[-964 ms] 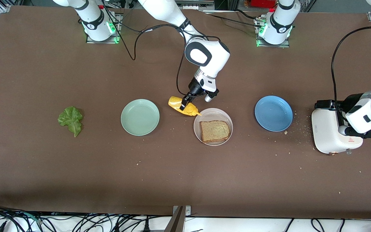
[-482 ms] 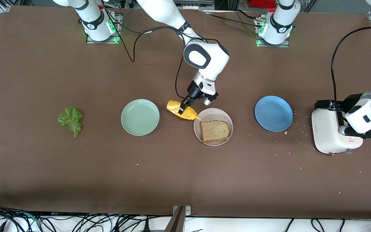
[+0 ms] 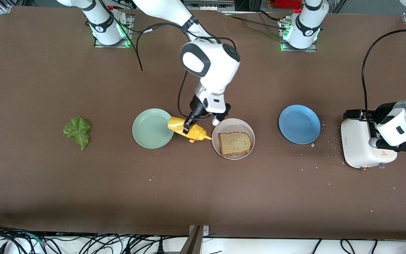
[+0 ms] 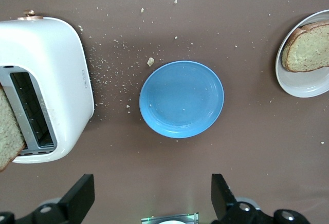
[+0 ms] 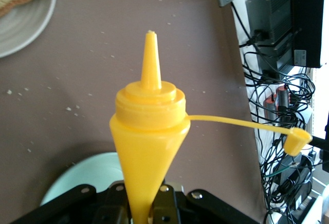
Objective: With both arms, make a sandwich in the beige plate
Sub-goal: 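Carry the mustard bottle with the right gripper back beside the lettuce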
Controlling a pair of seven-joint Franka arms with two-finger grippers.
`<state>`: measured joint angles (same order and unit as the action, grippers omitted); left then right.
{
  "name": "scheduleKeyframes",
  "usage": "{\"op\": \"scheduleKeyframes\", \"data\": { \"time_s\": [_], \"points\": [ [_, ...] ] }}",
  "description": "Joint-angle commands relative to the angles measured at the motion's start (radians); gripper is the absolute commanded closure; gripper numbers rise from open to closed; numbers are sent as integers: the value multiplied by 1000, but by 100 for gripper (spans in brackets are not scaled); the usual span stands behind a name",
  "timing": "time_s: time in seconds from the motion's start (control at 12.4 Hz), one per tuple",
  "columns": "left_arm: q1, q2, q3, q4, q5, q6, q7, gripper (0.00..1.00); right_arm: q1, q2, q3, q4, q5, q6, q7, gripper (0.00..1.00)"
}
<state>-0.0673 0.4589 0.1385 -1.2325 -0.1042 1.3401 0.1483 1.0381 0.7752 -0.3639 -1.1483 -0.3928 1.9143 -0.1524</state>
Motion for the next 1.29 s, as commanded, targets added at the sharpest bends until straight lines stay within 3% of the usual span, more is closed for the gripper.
{"op": "scheduleKeyframes", "data": {
  "time_s": [0.0,0.56,0.8,0.96,1.21],
  "points": [
    [-6,-2,-2,2,34,-10,5,0,-90,-123,17,-42,98,-12,-177,100],
    [-6,-2,-2,2,35,-10,5,0,-306,-301,17,-114,339,-26,-475,100],
    [-6,-2,-2,2,35,-10,5,0,-384,-329,16,-114,383,-63,-480,100],
    [-6,-2,-2,2,35,-10,5,0,-464,-330,16,-114,492,-66,-498,100],
    [-6,-2,-2,2,35,-10,5,0,-544,-330,20,-131,587,-87,-515,100]
  ]
}}
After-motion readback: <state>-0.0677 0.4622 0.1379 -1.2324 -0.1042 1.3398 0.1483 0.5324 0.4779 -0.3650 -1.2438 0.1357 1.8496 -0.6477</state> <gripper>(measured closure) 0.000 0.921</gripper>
